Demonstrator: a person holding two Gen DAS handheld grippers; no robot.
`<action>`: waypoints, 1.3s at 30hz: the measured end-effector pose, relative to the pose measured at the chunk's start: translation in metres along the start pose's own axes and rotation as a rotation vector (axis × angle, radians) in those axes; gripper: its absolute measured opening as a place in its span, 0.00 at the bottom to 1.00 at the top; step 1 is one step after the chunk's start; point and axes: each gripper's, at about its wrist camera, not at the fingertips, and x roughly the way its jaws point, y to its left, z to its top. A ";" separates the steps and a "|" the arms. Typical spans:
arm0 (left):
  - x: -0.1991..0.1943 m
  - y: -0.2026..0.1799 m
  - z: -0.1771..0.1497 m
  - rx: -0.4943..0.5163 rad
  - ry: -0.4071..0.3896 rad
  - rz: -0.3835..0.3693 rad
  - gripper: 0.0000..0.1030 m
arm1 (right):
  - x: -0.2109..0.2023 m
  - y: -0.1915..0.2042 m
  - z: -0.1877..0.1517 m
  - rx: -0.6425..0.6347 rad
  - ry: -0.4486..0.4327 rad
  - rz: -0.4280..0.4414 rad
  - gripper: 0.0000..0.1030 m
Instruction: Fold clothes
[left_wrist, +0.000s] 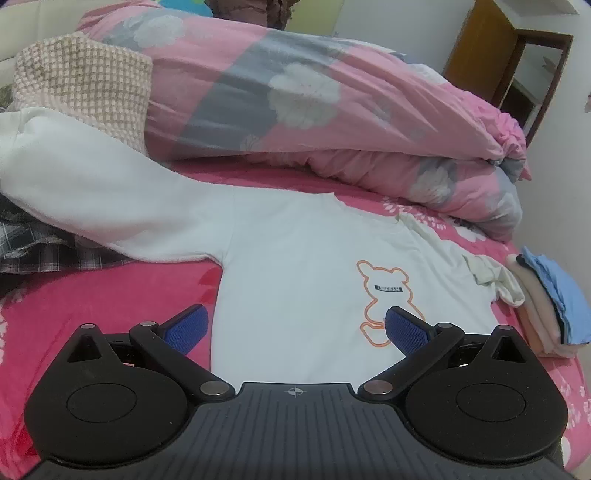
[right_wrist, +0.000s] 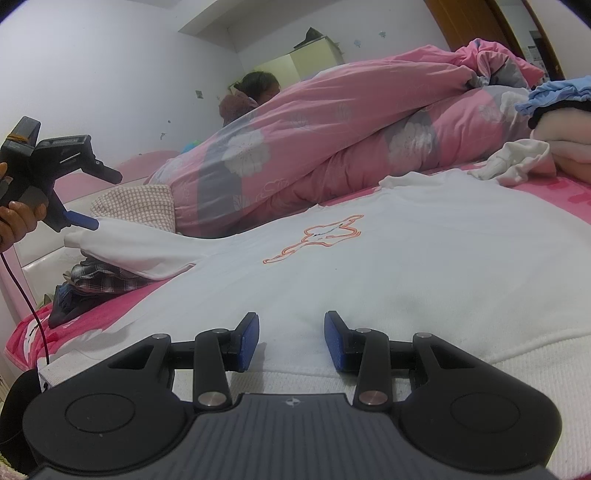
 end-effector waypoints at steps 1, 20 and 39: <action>0.000 0.000 0.000 -0.001 0.000 0.000 1.00 | 0.000 0.000 0.000 0.000 0.000 0.000 0.40; 0.013 0.006 -0.005 -0.053 0.002 -0.014 1.00 | 0.000 0.001 0.000 0.000 0.001 -0.001 0.40; 0.121 -0.078 0.014 0.103 0.022 -0.189 1.00 | 0.000 0.000 0.001 0.002 0.006 -0.002 0.40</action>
